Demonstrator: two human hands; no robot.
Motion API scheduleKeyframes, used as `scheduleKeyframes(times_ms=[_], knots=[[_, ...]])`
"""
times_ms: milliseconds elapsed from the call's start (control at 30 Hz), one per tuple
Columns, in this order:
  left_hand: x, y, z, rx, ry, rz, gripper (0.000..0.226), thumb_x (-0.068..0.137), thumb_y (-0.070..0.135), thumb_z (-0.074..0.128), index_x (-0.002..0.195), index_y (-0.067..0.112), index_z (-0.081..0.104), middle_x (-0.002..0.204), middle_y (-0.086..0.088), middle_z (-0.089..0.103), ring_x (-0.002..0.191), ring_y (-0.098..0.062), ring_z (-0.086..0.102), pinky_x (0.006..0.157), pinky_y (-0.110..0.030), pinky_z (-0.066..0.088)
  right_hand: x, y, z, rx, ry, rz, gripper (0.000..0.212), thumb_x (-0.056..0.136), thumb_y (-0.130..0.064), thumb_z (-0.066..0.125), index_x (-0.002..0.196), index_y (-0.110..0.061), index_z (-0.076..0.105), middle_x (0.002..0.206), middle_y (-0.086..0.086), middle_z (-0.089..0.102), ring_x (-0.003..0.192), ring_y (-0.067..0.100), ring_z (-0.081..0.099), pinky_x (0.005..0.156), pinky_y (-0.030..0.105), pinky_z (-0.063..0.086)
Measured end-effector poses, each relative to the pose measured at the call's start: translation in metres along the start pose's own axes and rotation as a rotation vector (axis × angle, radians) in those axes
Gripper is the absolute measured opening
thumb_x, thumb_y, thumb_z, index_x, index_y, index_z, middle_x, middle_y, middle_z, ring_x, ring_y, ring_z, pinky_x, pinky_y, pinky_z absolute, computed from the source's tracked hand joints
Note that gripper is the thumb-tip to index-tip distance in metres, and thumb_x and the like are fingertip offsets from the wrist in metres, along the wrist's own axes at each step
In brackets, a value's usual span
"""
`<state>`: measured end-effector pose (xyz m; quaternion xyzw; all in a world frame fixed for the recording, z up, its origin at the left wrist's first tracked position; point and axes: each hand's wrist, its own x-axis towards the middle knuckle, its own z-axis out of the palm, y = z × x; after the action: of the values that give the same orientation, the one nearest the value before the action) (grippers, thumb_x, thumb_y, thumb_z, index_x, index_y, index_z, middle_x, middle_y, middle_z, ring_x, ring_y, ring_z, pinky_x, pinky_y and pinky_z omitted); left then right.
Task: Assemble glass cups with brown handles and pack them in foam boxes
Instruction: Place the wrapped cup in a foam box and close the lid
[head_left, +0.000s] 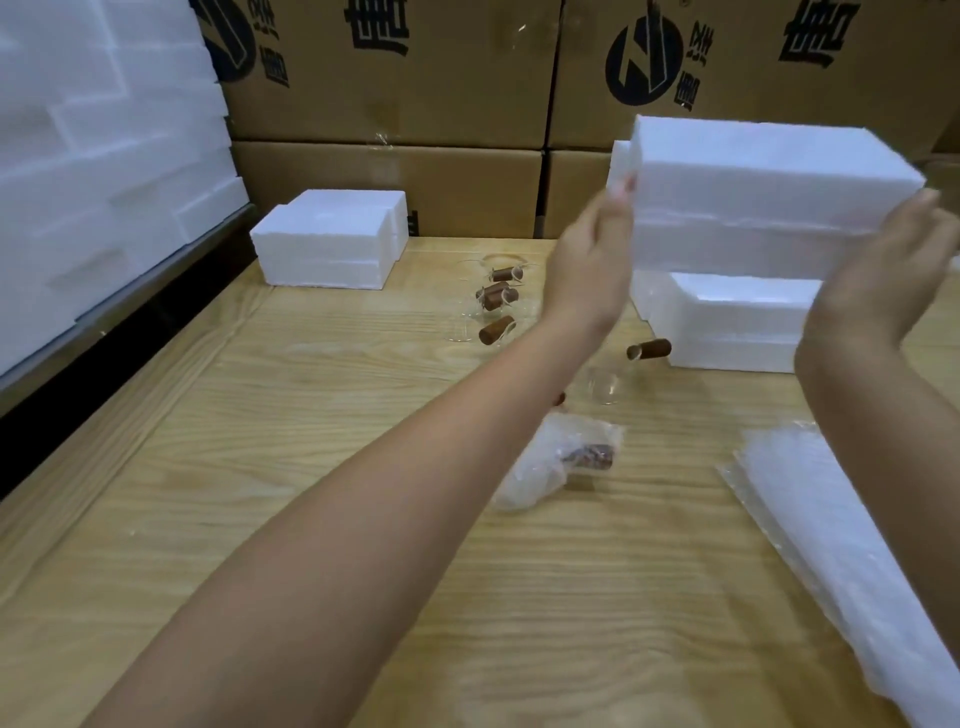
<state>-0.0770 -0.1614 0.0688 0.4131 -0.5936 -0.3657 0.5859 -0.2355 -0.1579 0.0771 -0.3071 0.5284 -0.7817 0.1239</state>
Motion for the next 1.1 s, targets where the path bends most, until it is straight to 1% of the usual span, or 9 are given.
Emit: scheduleKeyframes(times_ms=[67,333,433,500,600,700,767,967,1100], knots=[[-0.006,0.003,-0.037,0.063,0.092,0.067,0.044,0.104,0.043,0.024,0.135,0.028,0.052,0.118,-0.002,0.065,0.107,-0.017,0.06,0.074,-0.027,0.045,-0.032,-0.012,0.011,-0.019,-0.104,-0.031,0.017,0.098,-0.038,0.034,0.085,-0.03,0.042,0.078,-0.019,0.047,0.059,-0.015,0.044,0.06,0.006,0.035],[-0.047,-0.013,-0.189,0.223,0.527,0.059,0.037,0.103,0.038,0.026,0.121,0.033,0.059,0.09,0.01,0.063,0.07,0.007,0.058,0.067,-0.016,0.05,-0.159,-0.018,0.047,-0.148,-0.657,-0.106,0.016,0.102,-0.034,0.034,0.099,-0.026,0.047,0.074,-0.012,0.051,0.058,-0.01,0.047,0.053,0.006,0.035],[-0.065,-0.031,-0.223,0.273,0.62,0.007,0.041,0.101,0.042,0.025,0.122,0.033,0.059,0.103,0.001,0.066,0.093,-0.01,0.063,0.087,-0.035,0.053,-0.187,-0.009,0.059,-0.233,-0.857,-0.033,0.02,0.101,-0.037,0.033,0.105,-0.024,0.049,0.076,-0.012,0.053,0.065,-0.004,0.051,0.055,0.014,0.037],[-0.074,-0.046,-0.235,0.309,0.632,-0.027,0.041,0.101,0.045,0.026,0.12,0.034,0.06,0.104,0.002,0.067,0.102,-0.022,0.063,0.093,-0.047,0.05,-0.198,-0.001,0.063,-0.307,-0.952,0.014,0.026,0.101,-0.04,0.032,0.106,-0.021,0.049,0.078,-0.01,0.055,0.073,0.005,0.053,0.059,0.023,0.038],[-0.087,-0.068,-0.24,0.327,0.62,-0.119,0.036,0.1,0.048,0.027,0.113,0.043,0.06,0.093,0.012,0.066,0.096,-0.023,0.065,0.089,-0.046,0.052,-0.203,0.006,0.063,-0.385,-1.006,0.021,0.031,0.101,-0.041,0.032,0.103,-0.016,0.05,0.074,-0.004,0.054,0.069,0.008,0.051,0.057,0.025,0.035],[-0.095,-0.083,-0.243,0.329,0.61,-0.182,0.033,0.097,0.049,0.029,0.085,0.066,0.055,0.088,0.016,0.065,0.095,-0.021,0.065,0.089,-0.047,0.052,-0.2,0.004,0.068,-0.531,-1.119,-0.012,0.034,0.1,-0.043,0.033,0.101,-0.014,0.05,0.075,-0.003,0.053,0.066,0.009,0.049,0.054,0.028,0.033],[-0.096,-0.086,-0.244,0.323,0.598,-0.201,0.035,0.094,0.051,0.03,0.076,0.07,0.052,0.088,0.015,0.064,0.096,-0.025,0.065,0.091,-0.051,0.051,-0.198,0.003,0.072,-0.636,-1.189,-0.041,0.036,0.1,-0.045,0.033,0.098,-0.012,0.048,0.079,-0.002,0.052,0.068,0.011,0.048,0.053,0.029,0.03],[-0.096,-0.088,-0.245,0.312,0.586,-0.185,0.03,0.096,0.05,0.033,0.082,0.065,0.056,0.094,0.019,0.065,0.101,-0.018,0.064,0.095,-0.049,0.049,-0.194,0.003,0.073,-0.698,-1.226,-0.086,0.042,0.101,-0.043,0.033,0.069,-0.015,0.037,0.068,-0.001,0.045,0.061,0.013,0.041,0.052,0.031,0.026],[-0.095,-0.079,-0.248,0.15,0.678,-0.056,0.025,0.099,0.041,0.038,0.096,0.04,0.062,0.1,0.018,0.066,0.104,-0.005,0.062,0.095,-0.041,0.051,-0.195,0.002,0.062,-0.587,-1.154,-0.19,0.043,0.101,-0.039,0.035,0.067,-0.013,0.041,0.061,-0.001,0.046,0.058,0.016,0.042,0.052,0.034,0.029]])
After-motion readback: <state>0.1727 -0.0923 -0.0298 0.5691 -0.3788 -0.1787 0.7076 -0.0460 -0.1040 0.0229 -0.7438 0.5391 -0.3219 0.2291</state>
